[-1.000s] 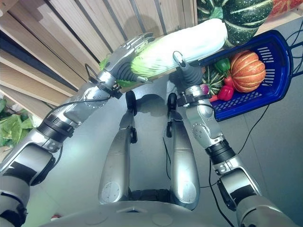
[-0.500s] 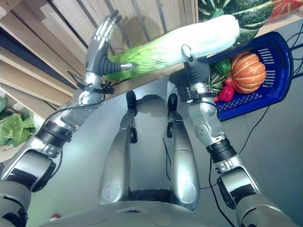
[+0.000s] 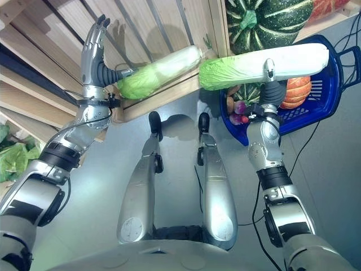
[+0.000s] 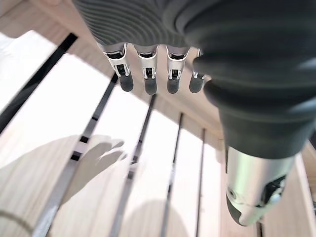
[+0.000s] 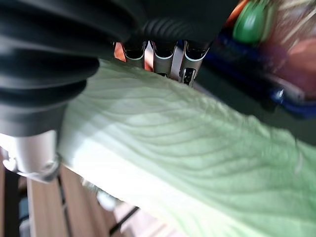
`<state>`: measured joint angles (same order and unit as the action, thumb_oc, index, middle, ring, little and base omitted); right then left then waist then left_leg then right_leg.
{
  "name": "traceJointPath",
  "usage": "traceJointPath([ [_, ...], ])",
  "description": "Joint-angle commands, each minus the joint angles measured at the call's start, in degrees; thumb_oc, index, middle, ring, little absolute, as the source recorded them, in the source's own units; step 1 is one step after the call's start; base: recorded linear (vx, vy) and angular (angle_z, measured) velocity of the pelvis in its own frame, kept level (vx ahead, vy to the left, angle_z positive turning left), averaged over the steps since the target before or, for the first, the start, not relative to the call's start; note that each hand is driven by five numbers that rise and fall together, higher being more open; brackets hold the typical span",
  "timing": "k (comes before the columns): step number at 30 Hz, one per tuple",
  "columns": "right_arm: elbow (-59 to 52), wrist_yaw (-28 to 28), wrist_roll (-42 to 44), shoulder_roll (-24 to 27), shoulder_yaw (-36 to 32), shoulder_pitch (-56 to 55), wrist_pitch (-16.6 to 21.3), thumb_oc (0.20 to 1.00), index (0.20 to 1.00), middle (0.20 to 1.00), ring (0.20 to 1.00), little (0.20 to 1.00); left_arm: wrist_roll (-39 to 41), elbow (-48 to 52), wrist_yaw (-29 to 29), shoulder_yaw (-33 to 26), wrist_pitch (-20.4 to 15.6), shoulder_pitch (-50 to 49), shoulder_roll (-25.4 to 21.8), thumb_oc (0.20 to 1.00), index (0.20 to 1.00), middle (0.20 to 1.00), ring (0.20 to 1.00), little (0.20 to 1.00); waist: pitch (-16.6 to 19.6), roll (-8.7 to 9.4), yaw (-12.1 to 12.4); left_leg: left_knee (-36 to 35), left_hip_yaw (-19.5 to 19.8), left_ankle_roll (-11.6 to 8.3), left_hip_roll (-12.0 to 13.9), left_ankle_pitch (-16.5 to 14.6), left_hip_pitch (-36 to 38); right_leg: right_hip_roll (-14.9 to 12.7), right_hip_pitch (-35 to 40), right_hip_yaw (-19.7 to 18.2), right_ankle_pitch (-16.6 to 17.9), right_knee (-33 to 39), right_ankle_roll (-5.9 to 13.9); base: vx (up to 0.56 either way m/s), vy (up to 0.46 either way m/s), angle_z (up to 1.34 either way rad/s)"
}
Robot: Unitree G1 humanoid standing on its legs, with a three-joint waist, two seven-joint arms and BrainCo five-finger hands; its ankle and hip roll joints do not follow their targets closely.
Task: Pick up fruits and vegetables into the basket
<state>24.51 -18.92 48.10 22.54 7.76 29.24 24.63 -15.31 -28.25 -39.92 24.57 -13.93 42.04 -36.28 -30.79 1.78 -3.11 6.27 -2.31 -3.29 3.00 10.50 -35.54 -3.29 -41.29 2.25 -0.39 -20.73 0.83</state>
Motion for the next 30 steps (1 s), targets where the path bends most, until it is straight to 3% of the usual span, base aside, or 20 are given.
traceJointPath([
  [1, 5.89, -5.63, 2.71, 4.89, -5.15, 0.21, 5.21, 0.2, 0.2, 0.2, 0.2, 0.2, 2.07, -2.21, -2.85, -0.17, -2.92, 3.81, -0.53, 1.0, 1.0, 1.0, 1.0, 1.0, 0.99, 0.46, -0.07, 3.05, 0.21, 0.68, -2.55, -6.56, 0.53, 0.23, 4.32, 1.97, 4.88, 7.79, 4.26, 0.0, 0.0, 0.0],
  [6, 17.9, -5.47, 6.45, 7.77, -5.83, 3.96, 4.34, 0.2, 0.2, 0.2, 0.2, 0.2, 4.25, -5.96, -3.07, 2.46, -3.5, 7.12, -0.9, 1.0, 1.0, 1.0, 1.0, 1.0, 0.99, 0.03, 0.3, 3.68, 0.33, 0.64, -2.77, -6.73, -0.29, 0.0, 3.54, 2.23, 5.05, 7.47, 4.21, 0.0, 0.0, 0.0],
  [12, 32.25, 0.74, 11.81, 10.17, -7.35, 7.68, 1.25, 0.2, 0.2, 0.2, 0.2, 0.2, 5.84, -9.24, -2.83, 4.69, -4.63, 10.33, -1.14, 1.0, 1.0, 1.0, 1.0, 1.0, 0.99, -0.5, 0.92, 4.07, 0.55, 0.72, -2.98, -6.8, -1.16, -0.11, 2.89, 2.56, 4.99, 7.38, 4.08, 0.0, -0.019, 0.0],
  [17, 43.02, 7.35, 19.17, 11.16, -8.55, 9.6, -3.63, 0.2, 0.2, 0.2, 0.2, 0.2, 6.69, -11.34, -2.52, 6.08, -5.23, 12.45, -0.92, 1.0, 1.0, 1.0, 1.0, 1.0, 0.99, -1.11, 1.35, 4.64, 0.94, 0.78, -3.23, -6.9, -2.23, -0.1, 1.95, 2.72, 4.85, 6.98, 3.94, 0.01, -0.039, 0.01],
  [22, 48.32, 8.19, 22.39, 13.09, -9.2, 11.13, -9.98, 0.2, 0.2, 0.2, 0.2, 0.2, 7.02, -11.98, -2.65, 7.37, -5.16, 13.55, -0.67, 1.0, 1.0, 1.0, 1.0, 1.0, 0.99, -1.6, 1.65, 5.17, 1.29, 0.72, -3.45, -7.02, -3.05, -0.27, 1.21, 3.03, 4.78, 6.67, 3.84, 0.01, -0.035, -0.02],
  [30, 51.74, 7.13, 17.18, 16.44, -8.48, 13.63, -16.74, 0.2, 0.2, 0.2, 0.2, 0.2, 7.57, -11.06, -2.38, 9.0, -3.92, 14.83, -0.68, 1.0, 1.0, 1.0, 1.0, 1.0, 0.99, -2.32, 2.01, 6.25, 1.76, 0.56, -3.65, -7.02, -4.72, -0.48, -0.5, 3.31, 4.75, 5.53, 3.93, 0.01, -0.032, -0.02],
])
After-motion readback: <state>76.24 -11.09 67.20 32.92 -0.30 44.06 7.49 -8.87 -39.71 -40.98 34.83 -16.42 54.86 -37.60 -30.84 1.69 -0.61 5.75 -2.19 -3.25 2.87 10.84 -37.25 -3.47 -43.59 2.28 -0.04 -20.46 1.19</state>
